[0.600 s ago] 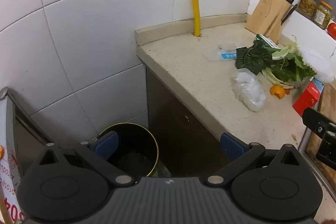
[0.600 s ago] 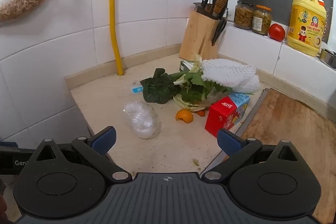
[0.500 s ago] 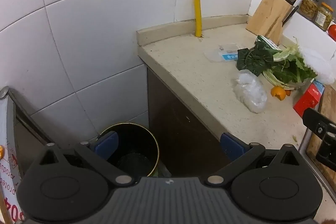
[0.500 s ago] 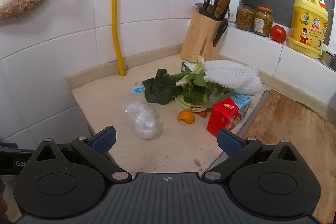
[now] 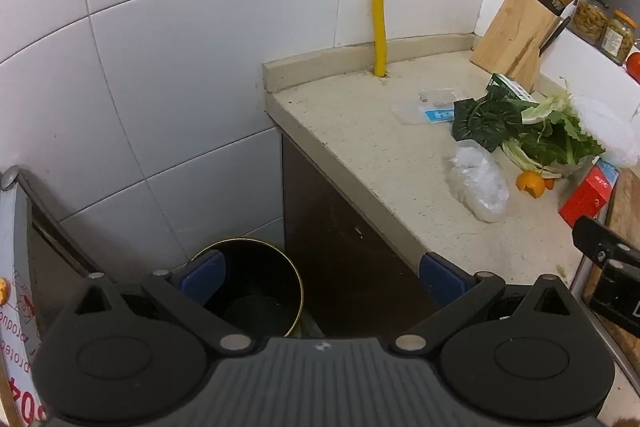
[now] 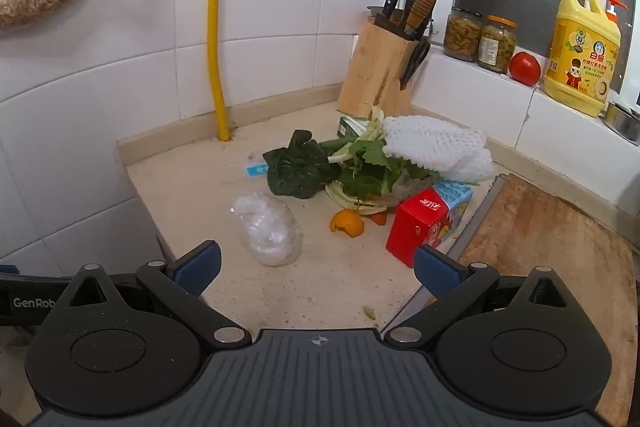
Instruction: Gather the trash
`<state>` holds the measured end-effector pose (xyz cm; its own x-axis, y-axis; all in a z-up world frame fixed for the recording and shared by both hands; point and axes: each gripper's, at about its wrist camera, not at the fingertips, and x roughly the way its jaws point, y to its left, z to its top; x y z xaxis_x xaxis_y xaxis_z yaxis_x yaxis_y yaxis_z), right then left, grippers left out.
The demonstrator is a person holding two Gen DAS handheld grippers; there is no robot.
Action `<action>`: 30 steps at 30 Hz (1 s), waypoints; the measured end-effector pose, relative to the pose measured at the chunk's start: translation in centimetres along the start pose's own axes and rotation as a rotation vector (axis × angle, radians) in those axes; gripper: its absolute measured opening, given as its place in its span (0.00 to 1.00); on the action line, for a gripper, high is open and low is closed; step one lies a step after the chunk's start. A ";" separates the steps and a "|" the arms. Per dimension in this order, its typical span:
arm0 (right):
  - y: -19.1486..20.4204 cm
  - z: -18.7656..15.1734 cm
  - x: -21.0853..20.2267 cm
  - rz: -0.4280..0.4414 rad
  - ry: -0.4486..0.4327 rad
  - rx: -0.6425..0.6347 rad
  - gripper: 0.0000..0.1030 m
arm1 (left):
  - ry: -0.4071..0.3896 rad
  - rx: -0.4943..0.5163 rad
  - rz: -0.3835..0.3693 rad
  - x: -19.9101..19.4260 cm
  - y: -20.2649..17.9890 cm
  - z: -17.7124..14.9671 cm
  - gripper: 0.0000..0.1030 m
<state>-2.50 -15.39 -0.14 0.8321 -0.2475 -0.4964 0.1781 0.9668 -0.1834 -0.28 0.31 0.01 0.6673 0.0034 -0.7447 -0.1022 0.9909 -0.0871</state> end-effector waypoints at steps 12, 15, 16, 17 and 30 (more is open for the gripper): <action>0.2 0.0 0.4 -0.010 0.011 -0.020 1.00 | -0.008 0.017 0.005 -0.5 0.1 0.1 0.97; 0.3 0.0 0.4 -0.013 0.011 -0.027 1.00 | -0.010 0.020 0.011 -0.5 -0.1 0.1 0.97; 0.3 0.0 0.5 -0.014 0.012 -0.027 1.00 | -0.010 0.020 0.010 -0.5 -0.1 0.1 0.97; 0.3 -0.1 0.5 -0.014 0.013 -0.028 1.00 | -0.011 0.020 0.010 -0.6 -0.1 0.1 0.97; 0.4 -0.3 0.4 -0.018 0.017 -0.031 1.00 | -0.012 0.026 0.011 -0.6 -0.2 -0.1 0.97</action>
<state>-2.18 -15.09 -0.67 0.8198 -0.2661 -0.5071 0.1765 0.9598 -0.2182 -0.73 0.08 0.43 0.6750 0.0156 -0.7377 -0.0903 0.9940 -0.0616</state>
